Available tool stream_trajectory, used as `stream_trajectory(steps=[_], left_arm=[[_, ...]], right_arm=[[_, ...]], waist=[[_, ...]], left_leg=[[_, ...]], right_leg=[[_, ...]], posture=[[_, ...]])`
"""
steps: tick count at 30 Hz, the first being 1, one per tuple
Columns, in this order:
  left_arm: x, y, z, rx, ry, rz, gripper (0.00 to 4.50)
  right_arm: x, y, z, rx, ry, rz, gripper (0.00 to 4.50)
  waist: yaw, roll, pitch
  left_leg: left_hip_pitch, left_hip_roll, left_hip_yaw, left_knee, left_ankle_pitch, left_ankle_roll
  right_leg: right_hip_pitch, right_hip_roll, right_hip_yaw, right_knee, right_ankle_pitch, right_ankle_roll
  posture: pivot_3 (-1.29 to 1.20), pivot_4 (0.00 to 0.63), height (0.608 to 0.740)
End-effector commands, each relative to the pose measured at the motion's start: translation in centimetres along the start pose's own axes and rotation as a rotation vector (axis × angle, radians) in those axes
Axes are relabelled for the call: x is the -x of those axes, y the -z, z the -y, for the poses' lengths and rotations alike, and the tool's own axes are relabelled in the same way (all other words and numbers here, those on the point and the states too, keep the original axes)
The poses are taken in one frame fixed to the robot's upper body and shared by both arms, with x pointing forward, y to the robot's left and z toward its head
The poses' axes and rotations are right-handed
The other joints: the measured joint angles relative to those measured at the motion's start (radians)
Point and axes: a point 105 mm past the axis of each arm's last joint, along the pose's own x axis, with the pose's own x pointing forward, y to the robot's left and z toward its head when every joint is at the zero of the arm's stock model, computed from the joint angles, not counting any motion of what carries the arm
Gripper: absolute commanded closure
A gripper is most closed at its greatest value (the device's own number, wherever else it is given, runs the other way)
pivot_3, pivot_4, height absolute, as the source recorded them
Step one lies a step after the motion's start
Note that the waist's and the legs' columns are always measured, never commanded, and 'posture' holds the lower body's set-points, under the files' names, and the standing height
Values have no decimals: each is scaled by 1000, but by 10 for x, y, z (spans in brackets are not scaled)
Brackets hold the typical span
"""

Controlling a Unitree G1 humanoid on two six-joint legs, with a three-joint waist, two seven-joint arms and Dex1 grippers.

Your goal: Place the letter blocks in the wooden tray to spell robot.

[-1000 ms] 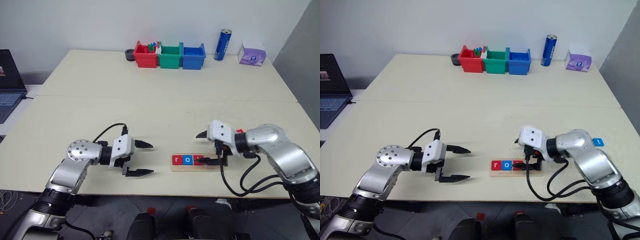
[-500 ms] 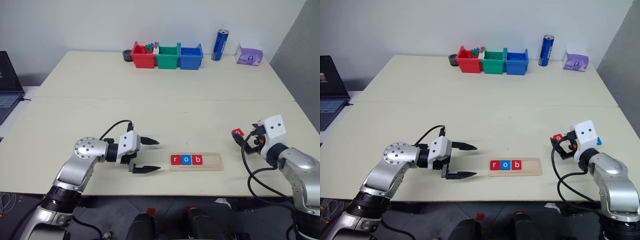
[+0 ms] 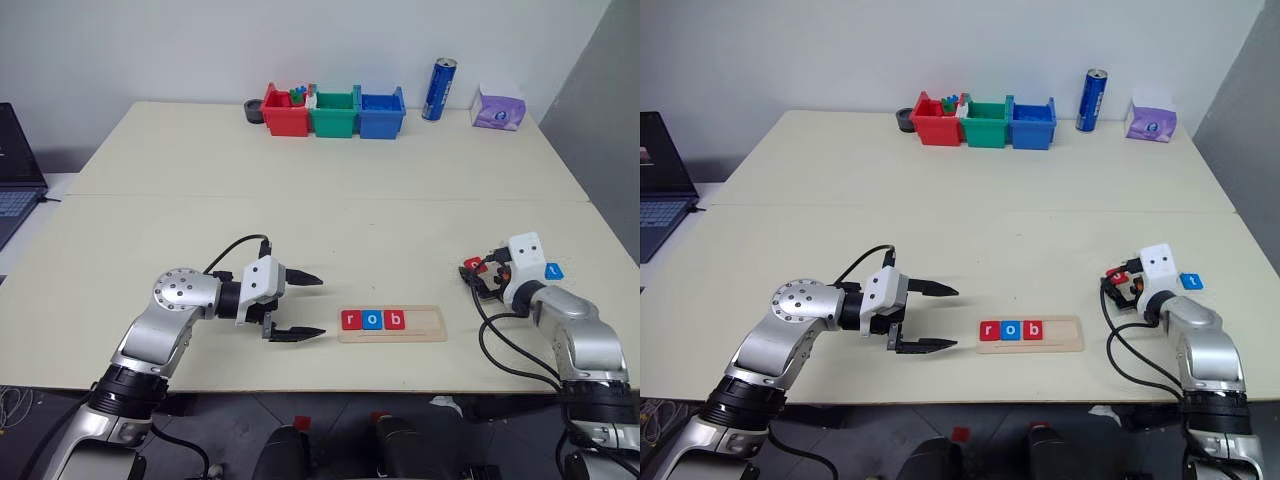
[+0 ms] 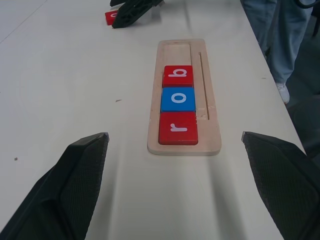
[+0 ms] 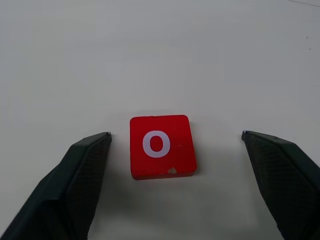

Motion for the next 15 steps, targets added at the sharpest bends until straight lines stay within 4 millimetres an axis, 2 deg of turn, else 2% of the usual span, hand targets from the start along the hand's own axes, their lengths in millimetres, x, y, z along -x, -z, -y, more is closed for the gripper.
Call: stream_trajectory(steps=[1,6,9,11,15], left_arm=[[2,-9,0,-35,-2,19,0],[1,-9,1,-36,5,15,0],[0,-9,1,-38,15,17,0],[-1,-8,3,-40,26,18,0],[-2,-7,4,-42,37,17,0]], right_arm=[[2,-3,6,-16,15,6,1315],[3,1,2,-7,9,-15,3063],[10,-2,3,-2,34,-7,3049],[24,-2,5,-19,83,-3,3049],[56,10,-14,-66,133,-18,3049]], waist=[[0,0,0],[0,0,0],[1,0,0],[4,0,0],[6,1,-1]], left_leg=[[0,0,0,0,0,0],[0,0,0,0,0,0],[0,0,0,0,0,0],[0,0,-1,0,0,0],[-3,1,-4,0,0,0]], right_leg=[[0,0,0,0,0,0],[0,0,0,0,0,0],[0,-1,0,0,0,0],[0,-1,0,0,0,0],[0,-1,0,-1,0,0]], posture=[[0,150,740],[0,150,740],[0,150,740],[0,150,740],[0,150,740]])
